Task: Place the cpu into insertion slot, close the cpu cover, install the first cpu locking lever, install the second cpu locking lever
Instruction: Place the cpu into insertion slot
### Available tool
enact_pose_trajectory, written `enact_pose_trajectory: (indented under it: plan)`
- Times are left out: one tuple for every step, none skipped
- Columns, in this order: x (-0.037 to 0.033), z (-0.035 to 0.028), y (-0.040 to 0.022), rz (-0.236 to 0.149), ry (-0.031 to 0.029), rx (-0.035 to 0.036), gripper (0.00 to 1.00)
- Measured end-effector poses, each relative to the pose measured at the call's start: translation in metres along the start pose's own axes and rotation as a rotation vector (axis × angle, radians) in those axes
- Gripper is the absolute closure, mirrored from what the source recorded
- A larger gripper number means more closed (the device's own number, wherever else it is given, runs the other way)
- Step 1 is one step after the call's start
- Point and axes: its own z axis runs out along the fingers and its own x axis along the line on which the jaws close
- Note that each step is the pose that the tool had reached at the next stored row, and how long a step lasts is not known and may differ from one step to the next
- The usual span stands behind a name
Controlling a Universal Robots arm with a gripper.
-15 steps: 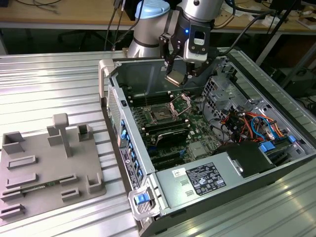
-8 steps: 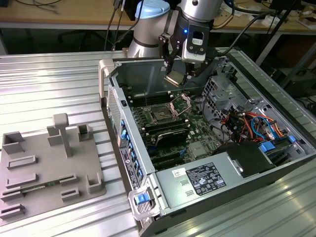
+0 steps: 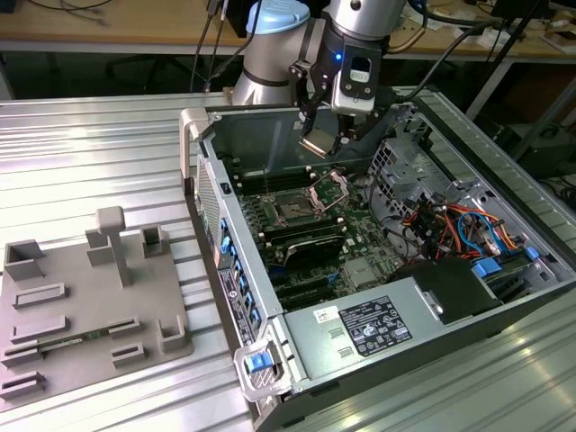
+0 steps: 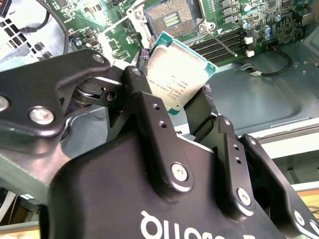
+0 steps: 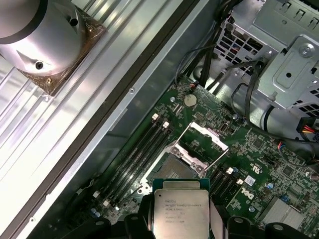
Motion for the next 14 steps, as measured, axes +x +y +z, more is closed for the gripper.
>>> enact_pose_trajectory:
  plan:
    - [0.0, 0.0, 0.0, 0.0, 0.0, 0.0, 0.45]
    - [0.0, 0.0, 0.0, 0.0, 0.0, 0.0, 0.45]
    - [0.0, 0.0, 0.0, 0.0, -0.0001, 0.0, 0.45]
    - [0.0, 0.0, 0.0, 0.001, -0.0001, 0.0, 0.45]
    - [0.0, 0.0001, 0.0, 0.003, -0.0004, -0.0001, 0.45]
    - [0.0, 0.0003, 0.0, 0.011, -0.001, -0.0003, 0.45]
    - [0.0, 0.0006, 0.0, 0.02, -0.0018, -0.0006, 0.45]
    - [0.0, 0.001, -0.0001, 0.038, -0.0035, -0.0007, 0.45]
    - [0.0, 0.0013, -0.0001, 0.05, -0.0044, -0.001, 0.45]
    - [0.0, 0.0017, -0.0001, 0.063, -0.0057, -0.0013, 0.45]
    - [0.0, 0.0019, -0.0002, 0.073, -0.0066, -0.0015, 0.45]
    - [0.0, 0.0023, -0.0002, 0.09, -0.0081, -0.0018, 0.45]
    - [0.0, 0.0026, -0.0002, 0.1, -0.009, -0.002, 0.45]
    - [-0.0001, 0.0028, -0.0003, 0.108, -0.0097, -0.0022, 0.45]
